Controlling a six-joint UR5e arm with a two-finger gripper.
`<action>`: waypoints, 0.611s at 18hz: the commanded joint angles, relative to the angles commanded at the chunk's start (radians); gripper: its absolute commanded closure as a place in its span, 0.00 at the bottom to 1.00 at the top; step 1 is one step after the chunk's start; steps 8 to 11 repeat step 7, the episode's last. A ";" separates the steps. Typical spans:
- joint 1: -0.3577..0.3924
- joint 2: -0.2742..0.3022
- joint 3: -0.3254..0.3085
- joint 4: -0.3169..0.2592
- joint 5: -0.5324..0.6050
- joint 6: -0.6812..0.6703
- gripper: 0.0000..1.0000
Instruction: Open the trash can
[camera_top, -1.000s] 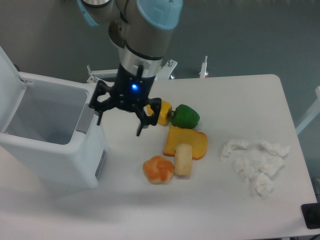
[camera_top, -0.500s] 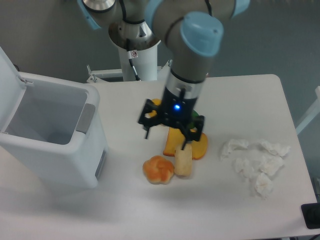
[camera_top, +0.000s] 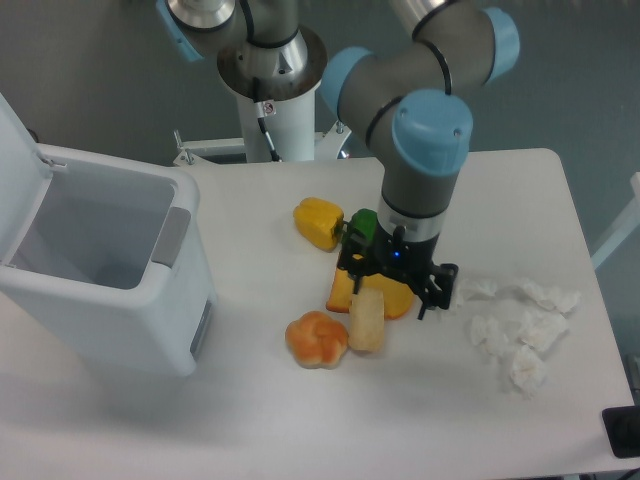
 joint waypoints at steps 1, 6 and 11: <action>0.000 -0.002 -0.005 0.000 0.002 0.005 0.00; 0.025 -0.006 -0.003 -0.003 0.000 0.101 0.00; 0.025 -0.006 -0.003 -0.003 -0.002 0.103 0.00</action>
